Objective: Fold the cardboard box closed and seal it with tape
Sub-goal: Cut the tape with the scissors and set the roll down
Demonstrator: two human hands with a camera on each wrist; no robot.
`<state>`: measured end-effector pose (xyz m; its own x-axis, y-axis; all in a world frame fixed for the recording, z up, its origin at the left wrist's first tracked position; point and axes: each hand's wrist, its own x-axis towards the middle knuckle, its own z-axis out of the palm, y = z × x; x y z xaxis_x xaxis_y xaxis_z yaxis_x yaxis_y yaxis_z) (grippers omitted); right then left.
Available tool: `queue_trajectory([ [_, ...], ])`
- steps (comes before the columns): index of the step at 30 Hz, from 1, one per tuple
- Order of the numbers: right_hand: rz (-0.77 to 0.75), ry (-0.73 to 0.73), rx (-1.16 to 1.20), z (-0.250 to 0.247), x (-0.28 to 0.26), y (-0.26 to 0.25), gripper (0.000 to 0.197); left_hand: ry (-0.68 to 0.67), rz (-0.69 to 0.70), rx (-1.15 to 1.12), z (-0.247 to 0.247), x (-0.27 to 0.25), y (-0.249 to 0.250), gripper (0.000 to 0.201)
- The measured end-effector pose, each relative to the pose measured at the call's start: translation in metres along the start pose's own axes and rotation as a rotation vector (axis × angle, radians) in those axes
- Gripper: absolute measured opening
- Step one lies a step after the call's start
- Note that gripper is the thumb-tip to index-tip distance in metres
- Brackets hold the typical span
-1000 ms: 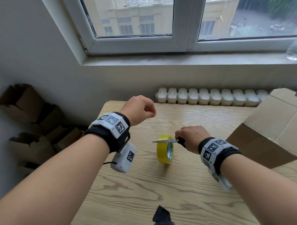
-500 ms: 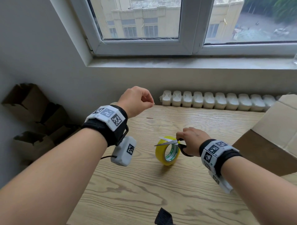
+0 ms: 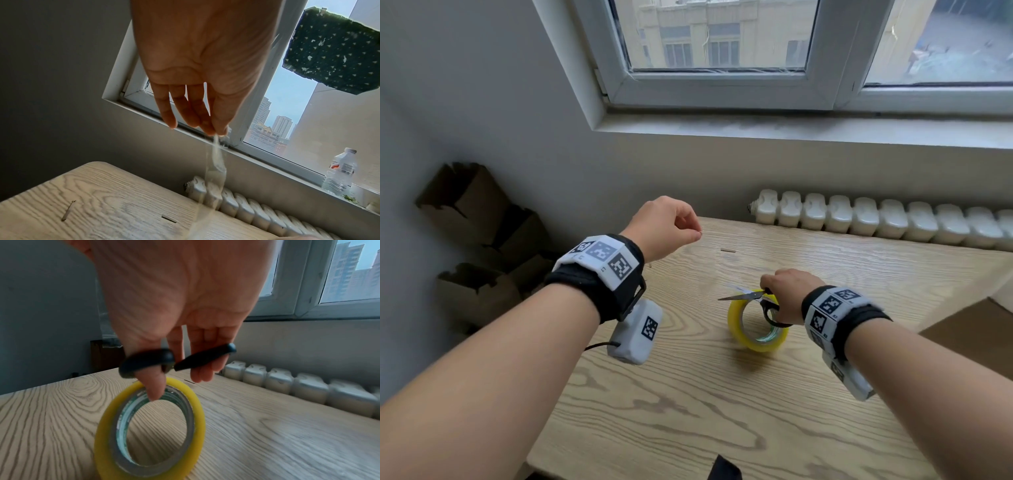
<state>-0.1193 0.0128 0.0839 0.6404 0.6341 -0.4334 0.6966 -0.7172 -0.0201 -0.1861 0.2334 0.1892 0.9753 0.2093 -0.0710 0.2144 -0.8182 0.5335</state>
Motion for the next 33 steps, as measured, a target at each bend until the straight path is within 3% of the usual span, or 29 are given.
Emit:
queue_trajectory([
  [17, 0.097, -0.192, 0.009, 0.025, 0.018, -0.015, 0.023, -0.07, 0.002, -0.071, 0.01, 0.02, -0.025, 0.003],
  [25, 0.169, 0.016, 0.384, 0.007, 0.004, -0.005, 0.039, -0.093, 0.065, -0.045, 0.005, 0.017, 0.004, 0.004],
  [33, 0.158, 0.213, 0.581, -0.018, -0.046, 0.021, 0.062, -0.089, 0.203, -0.002, 0.005, 0.007, 0.075, 0.005],
])
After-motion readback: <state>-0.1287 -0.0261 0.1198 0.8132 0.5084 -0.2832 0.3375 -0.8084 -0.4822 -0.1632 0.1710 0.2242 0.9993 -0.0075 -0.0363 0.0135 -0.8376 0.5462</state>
